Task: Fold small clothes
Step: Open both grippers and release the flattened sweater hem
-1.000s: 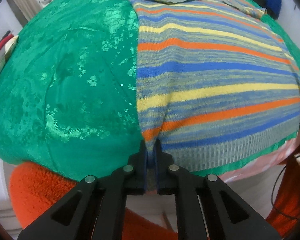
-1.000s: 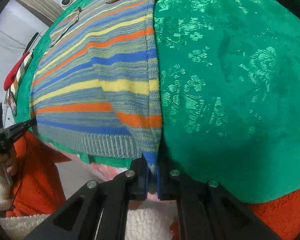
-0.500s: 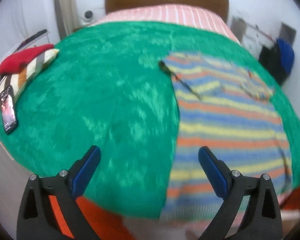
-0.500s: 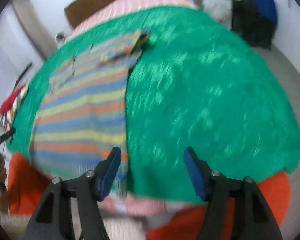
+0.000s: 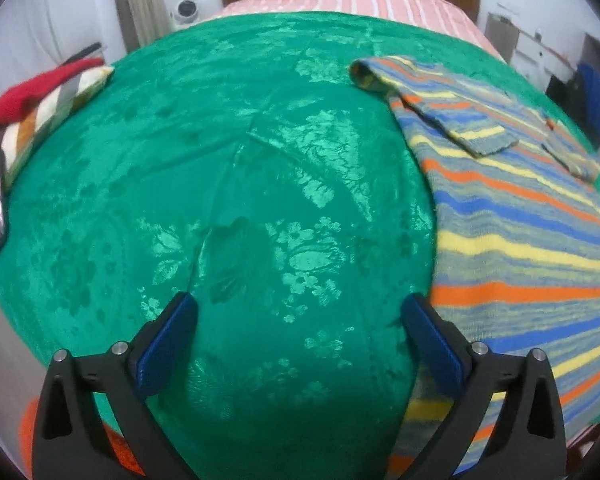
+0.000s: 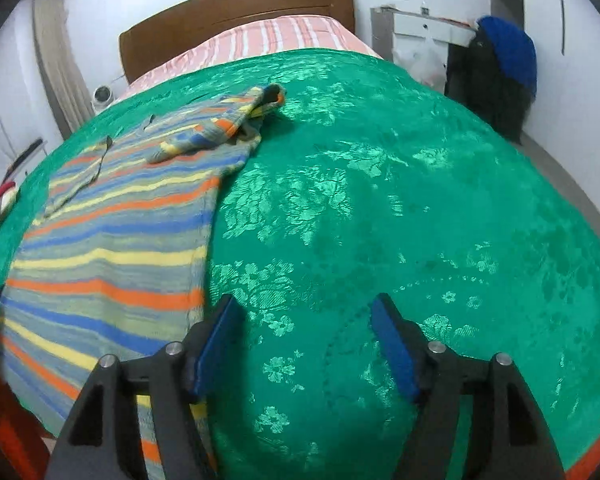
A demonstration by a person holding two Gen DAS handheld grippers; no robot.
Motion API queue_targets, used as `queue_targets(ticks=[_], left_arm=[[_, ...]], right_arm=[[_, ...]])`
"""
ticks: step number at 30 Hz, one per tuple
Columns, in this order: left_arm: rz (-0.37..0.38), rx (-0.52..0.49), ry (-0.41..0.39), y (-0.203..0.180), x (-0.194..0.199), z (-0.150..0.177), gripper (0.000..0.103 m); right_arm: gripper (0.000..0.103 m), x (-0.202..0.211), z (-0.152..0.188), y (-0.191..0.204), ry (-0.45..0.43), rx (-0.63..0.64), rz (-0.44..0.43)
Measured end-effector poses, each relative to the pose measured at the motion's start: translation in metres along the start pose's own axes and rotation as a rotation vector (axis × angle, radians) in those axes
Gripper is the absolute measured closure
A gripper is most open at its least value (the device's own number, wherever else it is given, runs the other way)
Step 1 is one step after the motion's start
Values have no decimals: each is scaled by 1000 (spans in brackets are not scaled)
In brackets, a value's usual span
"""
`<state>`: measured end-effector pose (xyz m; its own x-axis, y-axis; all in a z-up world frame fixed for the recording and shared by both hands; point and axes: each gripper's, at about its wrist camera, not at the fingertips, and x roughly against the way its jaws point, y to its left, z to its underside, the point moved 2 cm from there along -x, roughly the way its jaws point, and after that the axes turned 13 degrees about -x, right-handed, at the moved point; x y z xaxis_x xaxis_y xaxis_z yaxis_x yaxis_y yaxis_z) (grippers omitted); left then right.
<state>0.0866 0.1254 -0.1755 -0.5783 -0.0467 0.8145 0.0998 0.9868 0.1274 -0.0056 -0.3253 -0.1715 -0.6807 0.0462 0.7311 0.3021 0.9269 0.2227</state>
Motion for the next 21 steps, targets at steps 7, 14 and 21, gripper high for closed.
queue_targets(ticks=[7, 14, 21], left_arm=[[25, 8, -20, 2, -7, -1, 0], [17, -15, -21, -1, -6, -2, 0], [4, -30, -44, -3, -7, -3, 0]], right_arm=[[24, -3, 5, 1, -16, 8, -5], [24, 9, 0, 5, -16, 5, 5], [49, -16, -51, 31, 193, -60, -340]])
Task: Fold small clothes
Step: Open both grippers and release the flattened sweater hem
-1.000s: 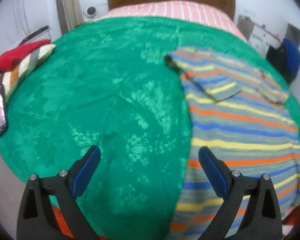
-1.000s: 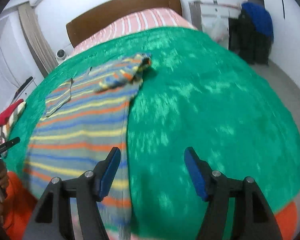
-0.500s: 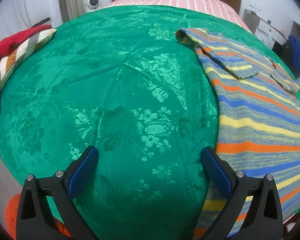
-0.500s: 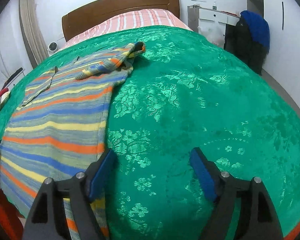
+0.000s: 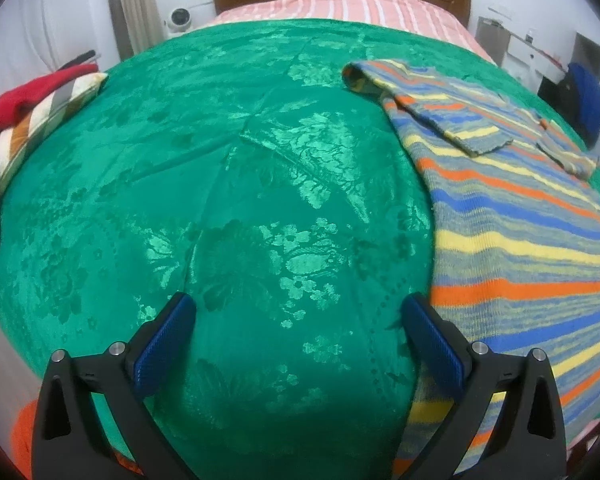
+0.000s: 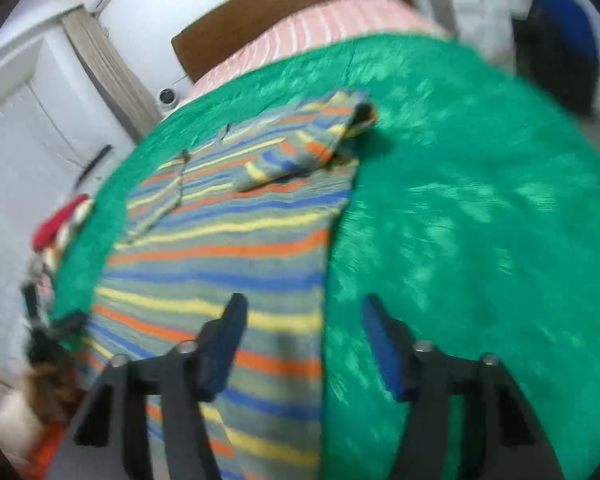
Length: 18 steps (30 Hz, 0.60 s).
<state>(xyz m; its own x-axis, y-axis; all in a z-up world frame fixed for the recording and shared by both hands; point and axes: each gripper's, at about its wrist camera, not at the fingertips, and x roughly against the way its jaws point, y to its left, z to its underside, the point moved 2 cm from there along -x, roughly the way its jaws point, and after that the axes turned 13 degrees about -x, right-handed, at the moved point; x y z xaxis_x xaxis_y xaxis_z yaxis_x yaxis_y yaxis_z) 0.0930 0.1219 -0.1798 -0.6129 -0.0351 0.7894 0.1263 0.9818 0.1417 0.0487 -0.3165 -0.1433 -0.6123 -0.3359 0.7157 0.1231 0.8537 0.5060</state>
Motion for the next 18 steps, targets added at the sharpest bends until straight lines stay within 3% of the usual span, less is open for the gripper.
queue_targets(ticks=[2, 3, 4, 5, 8, 14, 16, 18], left_arm=[[5, 3, -2, 1, 0, 0, 0], [6, 3, -3, 1, 0, 0, 0], [7, 1, -4, 1, 0, 0, 0], [9, -1, -5, 1, 0, 0, 0], [11, -3, -9, 1, 0, 1, 0], [1, -10, -14, 0, -1, 0, 0], [1, -10, -15, 0, 0, -1, 0], [0, -10, -14, 0, 0, -1, 0]], right_arm=[[50, -22, -17, -2, 59, -5, -25], [65, -34, -22, -2, 105, 12, -35], [87, -43, -23, -1, 138, 29, -41], [98, -49, -24, 1, 152, 66, 0], [98, -45, -26, -4, 99, 114, 129], [97, -50, -11, -1, 74, 149, 180], [89, -47, -10, 0, 67, 154, 165], [75, -46, -9, 1, 58, 159, 166]])
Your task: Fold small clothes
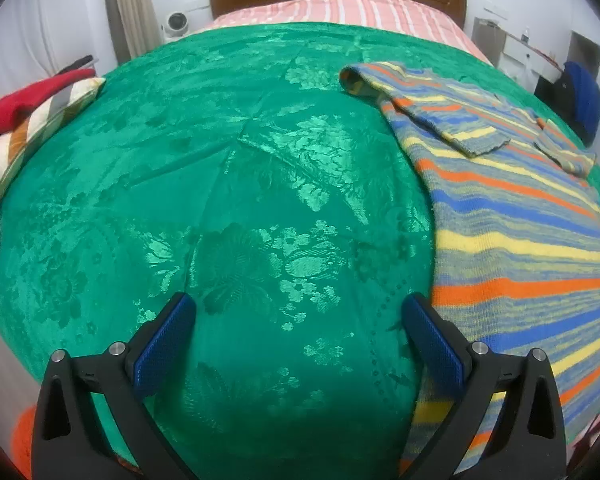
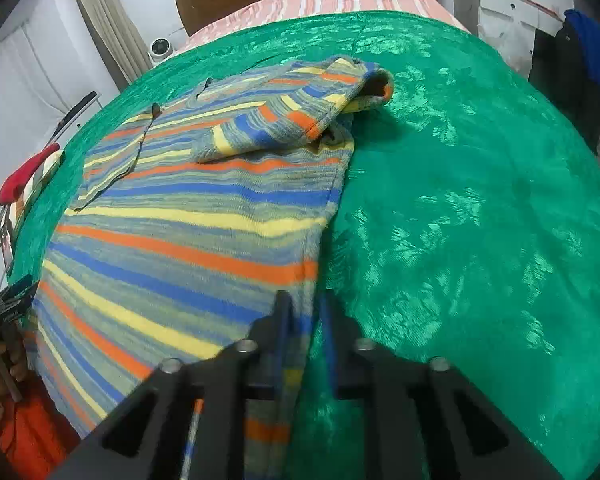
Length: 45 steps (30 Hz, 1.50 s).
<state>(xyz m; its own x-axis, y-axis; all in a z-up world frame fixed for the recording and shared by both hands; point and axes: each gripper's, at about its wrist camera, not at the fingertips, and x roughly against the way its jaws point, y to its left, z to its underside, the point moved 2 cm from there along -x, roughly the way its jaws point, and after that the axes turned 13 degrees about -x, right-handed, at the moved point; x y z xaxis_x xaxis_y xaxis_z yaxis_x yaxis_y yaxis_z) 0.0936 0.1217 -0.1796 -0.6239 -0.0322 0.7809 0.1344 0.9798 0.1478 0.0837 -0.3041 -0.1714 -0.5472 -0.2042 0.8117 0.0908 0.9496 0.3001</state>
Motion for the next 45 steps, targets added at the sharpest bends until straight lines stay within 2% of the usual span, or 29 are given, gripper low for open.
queue_targets(ticks=[1, 3, 4, 11, 14, 17, 21, 23, 25, 26, 28, 29, 33, 37, 40, 43, 45], left_arm=[[-1, -1, 0, 0, 0, 0, 0], [-1, -3, 3, 0, 0, -1, 0], [0, -3, 4, 0, 0, -1, 0], [3, -1, 7, 1, -1, -1, 0], [1, 1, 7, 1, -1, -2, 0], [-3, 0, 4, 0, -1, -2, 0], [-8, -2, -2, -1, 0, -1, 0], [-5, 0, -3, -1, 0, 0, 0], [-1, 2, -3, 0, 0, 0, 0], [1, 3, -3, 0, 0, 0, 0], [5, 4, -1, 1, 0, 0, 0], [7, 5, -1, 2, 0, 0, 0], [9, 4, 2, 2, 0, -1, 0], [6, 6, 3, 2, -1, -1, 0], [-1, 8, 1, 1, -1, -1, 0], [-10, 11, -3, 0, -1, -1, 0], [-13, 14, -6, 0, -1, 0, 0]], right_arm=[[68, 3, 1, 1, -6, 6, 8], [38, 16, 4, 0, -30, 20, 36], [35, 25, 7, -1, -53, 29, 57], [34, 65, 18, 1, -87, 161, 144], [34, 73, -4, 19, -109, 257, 157], [33, 74, -37, 53, -153, 369, 135], [33, 29, -67, 104, -105, 510, 98], [33, -7, -75, 125, -35, 528, 64], [34, -43, -79, 136, 2, 528, 82], [36, -59, -82, 136, 13, 511, 104], [86, -80, -90, 123, 41, 417, 131], [96, -78, -97, 110, 24, 349, 148], [96, -23, -125, 43, -125, 123, 147], [96, 47, -153, -75, -261, -138, 272], [96, 72, -153, -145, -272, -307, 325], [96, 64, -137, -184, -213, -436, 260], [96, 53, -124, -195, -178, -502, 205]])
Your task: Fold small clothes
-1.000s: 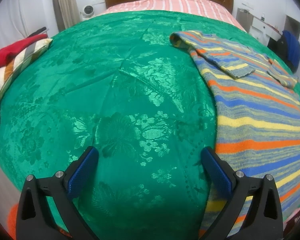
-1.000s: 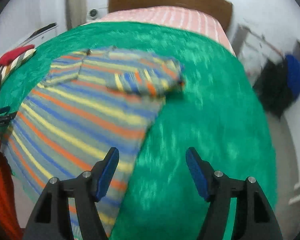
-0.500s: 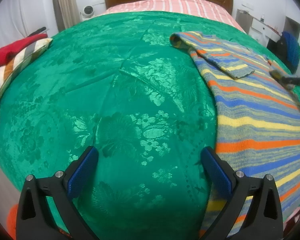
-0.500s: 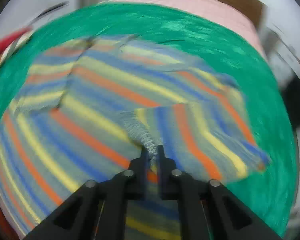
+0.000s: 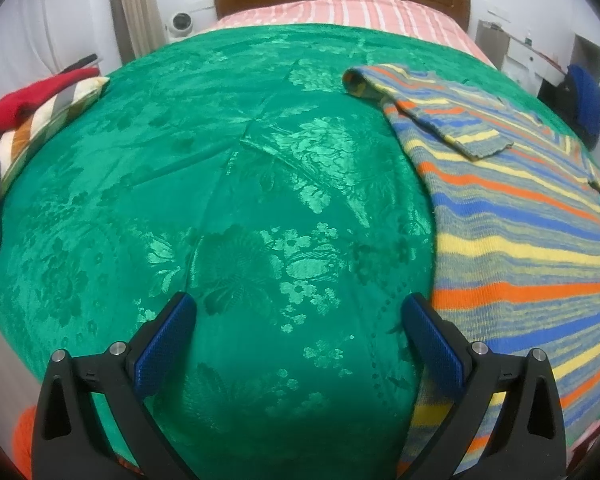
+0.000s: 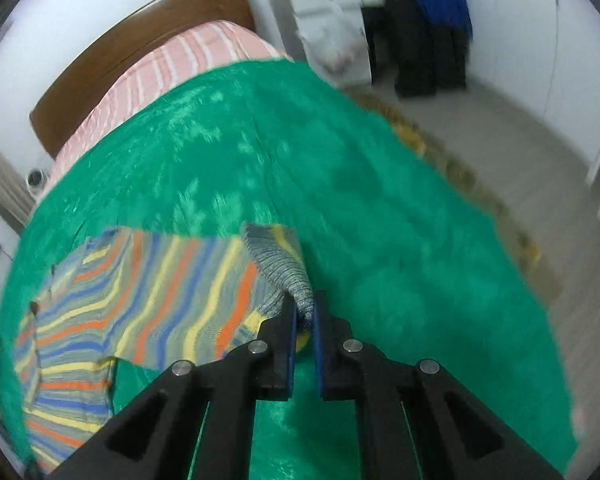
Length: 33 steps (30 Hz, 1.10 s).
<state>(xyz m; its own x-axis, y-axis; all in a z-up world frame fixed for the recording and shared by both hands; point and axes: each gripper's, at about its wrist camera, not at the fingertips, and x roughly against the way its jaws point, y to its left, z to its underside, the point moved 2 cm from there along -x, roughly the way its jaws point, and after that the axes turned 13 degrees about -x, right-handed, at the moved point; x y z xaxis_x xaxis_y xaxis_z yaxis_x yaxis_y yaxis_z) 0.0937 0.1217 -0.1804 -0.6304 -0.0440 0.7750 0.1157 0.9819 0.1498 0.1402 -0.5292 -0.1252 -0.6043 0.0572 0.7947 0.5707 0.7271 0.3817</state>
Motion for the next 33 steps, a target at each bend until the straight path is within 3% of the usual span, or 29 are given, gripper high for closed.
queue_targets(ticks=[4, 6, 8, 14, 16, 19, 23, 25, 26, 27, 29, 33], left_arm=[[-2, 0, -2, 0, 1, 1, 0], [-3, 1, -2, 0, 1, 1, 0], [-5, -1, -3, 0, 1, 1, 0], [-6, -1, -3, 0, 2, 1, 0], [-7, -2, -3, -1, 2, 1, 0], [-8, -2, -4, -1, 2, 1, 0], [-10, -6, -5, 0, 2, 2, 0], [-9, -4, -4, 0, 2, 2, 0], [-8, -3, -4, 0, 3, 2, 0], [-9, -5, -4, 0, 2, 1, 0], [-9, -8, -4, -1, 2, 1, 0], [-11, -12, -6, -2, 1, 0, 0]], right_arm=[[88, -13, 11, -27, 55, -191, -162], [67, -13, 12, -40, 57, -280, -258], [58, -12, 12, -47, 50, -351, -333], [38, -11, 13, -46, 97, -432, -398], [36, -9, 12, -53, 108, -504, -422], [36, -17, 6, -57, 169, -541, -363], [36, -25, -1, -19, 246, -284, -120], [51, -28, 2, -3, 268, -173, -4], [66, -27, 4, 1, 269, -134, 69], [76, -25, 4, 1, 269, -132, 83], [88, -19, 7, -8, 265, -184, 55], [90, -10, 18, -37, 238, -299, -23]])
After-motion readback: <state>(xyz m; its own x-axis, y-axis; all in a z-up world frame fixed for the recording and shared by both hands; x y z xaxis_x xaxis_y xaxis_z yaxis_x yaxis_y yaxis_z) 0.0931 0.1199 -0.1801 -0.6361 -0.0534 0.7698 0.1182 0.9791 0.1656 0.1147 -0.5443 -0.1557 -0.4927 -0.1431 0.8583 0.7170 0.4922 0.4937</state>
